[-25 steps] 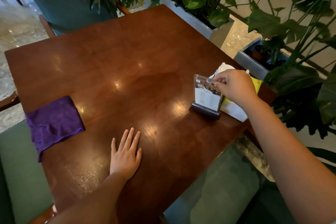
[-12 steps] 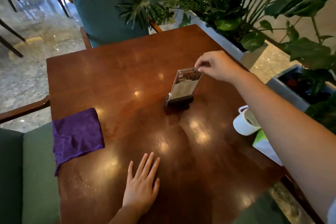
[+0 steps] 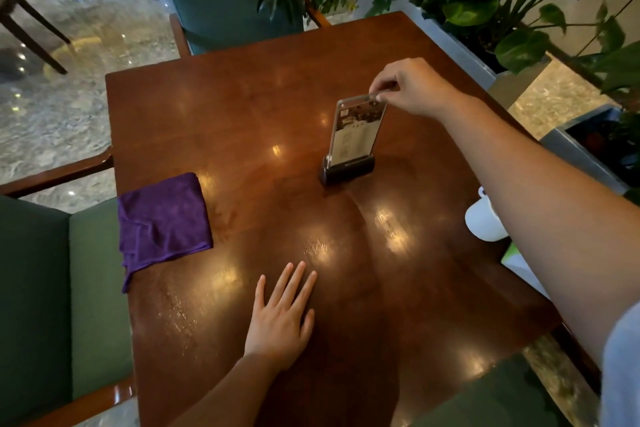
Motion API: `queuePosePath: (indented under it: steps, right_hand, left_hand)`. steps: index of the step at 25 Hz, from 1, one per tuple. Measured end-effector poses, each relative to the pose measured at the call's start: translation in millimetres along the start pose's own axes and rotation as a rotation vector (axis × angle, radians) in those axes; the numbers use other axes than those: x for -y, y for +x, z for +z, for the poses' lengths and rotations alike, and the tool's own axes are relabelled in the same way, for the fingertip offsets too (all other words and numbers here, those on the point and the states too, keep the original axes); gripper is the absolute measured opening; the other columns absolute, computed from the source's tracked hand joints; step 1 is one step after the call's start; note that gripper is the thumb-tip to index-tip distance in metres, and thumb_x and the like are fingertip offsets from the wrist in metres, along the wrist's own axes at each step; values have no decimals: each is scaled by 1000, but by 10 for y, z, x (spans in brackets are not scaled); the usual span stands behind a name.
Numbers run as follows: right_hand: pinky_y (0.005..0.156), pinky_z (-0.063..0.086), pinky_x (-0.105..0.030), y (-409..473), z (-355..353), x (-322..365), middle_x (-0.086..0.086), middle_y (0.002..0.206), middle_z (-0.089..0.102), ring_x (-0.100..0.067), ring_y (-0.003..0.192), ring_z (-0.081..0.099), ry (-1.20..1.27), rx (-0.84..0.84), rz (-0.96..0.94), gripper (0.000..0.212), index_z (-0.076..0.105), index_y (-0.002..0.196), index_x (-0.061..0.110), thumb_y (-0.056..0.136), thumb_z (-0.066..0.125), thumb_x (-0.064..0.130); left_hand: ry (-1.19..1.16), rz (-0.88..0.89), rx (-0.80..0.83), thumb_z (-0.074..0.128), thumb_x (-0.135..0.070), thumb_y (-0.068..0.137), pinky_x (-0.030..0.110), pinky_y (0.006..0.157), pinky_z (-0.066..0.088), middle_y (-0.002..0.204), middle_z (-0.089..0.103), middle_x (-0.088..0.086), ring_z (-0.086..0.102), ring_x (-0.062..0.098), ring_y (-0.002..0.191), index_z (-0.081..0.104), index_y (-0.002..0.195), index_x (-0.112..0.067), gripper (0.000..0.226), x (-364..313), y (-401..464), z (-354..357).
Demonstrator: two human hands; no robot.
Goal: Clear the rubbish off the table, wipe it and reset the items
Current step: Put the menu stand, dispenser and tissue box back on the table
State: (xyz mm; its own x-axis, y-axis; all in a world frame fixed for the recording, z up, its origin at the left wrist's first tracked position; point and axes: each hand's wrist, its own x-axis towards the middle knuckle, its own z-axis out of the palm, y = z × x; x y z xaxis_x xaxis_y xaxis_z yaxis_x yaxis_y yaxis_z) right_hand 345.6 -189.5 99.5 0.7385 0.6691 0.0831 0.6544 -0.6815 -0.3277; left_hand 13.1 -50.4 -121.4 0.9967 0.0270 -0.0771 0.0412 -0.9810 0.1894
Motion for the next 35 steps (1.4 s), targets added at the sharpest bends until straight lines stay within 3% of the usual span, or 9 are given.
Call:
queuePosePath:
  steps: [13, 16, 18, 21, 25, 29, 32, 35]
  right_hand:
    - [84, 40, -24, -112, 47, 14, -7, 108, 67, -11, 93, 52, 27, -52, 55, 19, 71, 99, 13, 85, 60, 6]
    - [93, 47, -37, -231, 67, 45, -6, 119, 63, -21, 109, 55, 0, -62, 55, 31, 64, 114, 18, 84, 62, 12]
    - [101, 41, -43, -459, 83, 10, -6, 134, 53, -25, 124, 46, -93, -81, 77, 46, 51, 130, 20, 85, 62, 17]
    - [106, 33, -46, -970, 145, -137, -6, 147, 38, -28, 134, 33, -150, -133, 178, 56, 38, 139, 23, 87, 60, 23]
    - [107, 27, -49, -1618, 184, -422, -12, 150, 32, -31, 137, 27, -251, -153, 348, 59, 38, 139, 22, 86, 62, 29]
    - [109, 18, -56, -2149, 169, -690, -11, 155, 14, -30, 143, 7, -383, -35, 654, 73, 28, 142, 31, 80, 63, 46]
    - [106, 27, -56, -2274, 172, -829, -13, 155, 11, -37, 142, 6, -278, 60, 702, 77, 20, 144, 33, 81, 63, 39]
    - [108, 25, -51, -2269, 208, -853, -17, 154, 12, -41, 140, 8, -189, -4, 660, 70, 24, 144, 29, 85, 61, 26]
  left_hand:
    - [-13, 10, -32, 34, -44, 89, 47, 111, 2, 152, 27, -1, 10, 15, 141, 21, 146, -27, 61, -21, -25, -22]
    - [-11, 14, -40, 33, -44, 89, 47, 111, 2, 152, 26, 0, 10, 15, 141, 21, 146, -27, 61, -17, -20, -20]
    - [0, 7, -33, 31, -43, 90, 47, 111, 2, 153, 23, -1, 8, 15, 142, 19, 146, -27, 60, -10, -18, -19]
    - [13, -4, -18, 29, -44, 90, 47, 111, 2, 154, 21, -1, 5, 14, 142, 19, 147, -28, 59, -8, -17, -7]
    - [10, -6, -15, 26, -44, 91, 47, 111, 3, 154, 21, -1, 7, 14, 142, 20, 146, -28, 59, -8, -15, 5]
    - [24, 4, -18, 21, -45, 91, 47, 111, 0, 154, 15, -3, 3, 14, 142, 14, 147, -28, 59, -14, -21, 15]
    - [8, -6, -19, 19, -46, 91, 49, 113, 5, 154, 14, -3, 5, 15, 142, 15, 147, -27, 59, -30, -17, 11]
    - [2, -4, -21, 19, -45, 91, 51, 113, 7, 154, 15, -2, 5, 15, 142, 16, 147, -26, 59, -36, -25, 14]
